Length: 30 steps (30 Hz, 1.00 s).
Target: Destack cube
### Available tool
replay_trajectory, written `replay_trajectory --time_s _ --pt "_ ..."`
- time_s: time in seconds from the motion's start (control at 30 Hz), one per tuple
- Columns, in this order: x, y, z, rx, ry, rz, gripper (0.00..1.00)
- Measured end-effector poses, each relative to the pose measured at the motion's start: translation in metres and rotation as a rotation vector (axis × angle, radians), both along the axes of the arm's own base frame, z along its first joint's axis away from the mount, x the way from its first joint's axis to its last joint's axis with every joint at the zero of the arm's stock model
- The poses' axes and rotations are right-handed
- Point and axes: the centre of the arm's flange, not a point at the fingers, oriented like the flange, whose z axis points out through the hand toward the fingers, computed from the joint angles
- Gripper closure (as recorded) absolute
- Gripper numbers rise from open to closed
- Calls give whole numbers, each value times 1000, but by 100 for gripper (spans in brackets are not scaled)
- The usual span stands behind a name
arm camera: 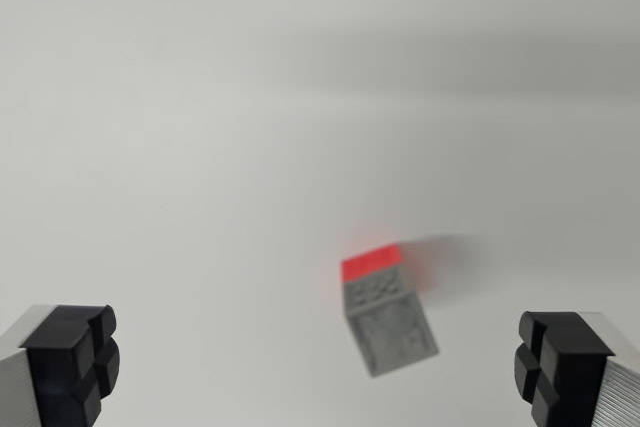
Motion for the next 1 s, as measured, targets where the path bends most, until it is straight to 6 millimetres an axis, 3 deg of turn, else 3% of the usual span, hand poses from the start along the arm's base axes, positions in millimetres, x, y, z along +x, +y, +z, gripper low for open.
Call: replay_trajectory --time_s 0.57,1.0 --pt "-1 0 -2 0 3 4 0" --pt "-13 -5 -18 -3 11 45 0"
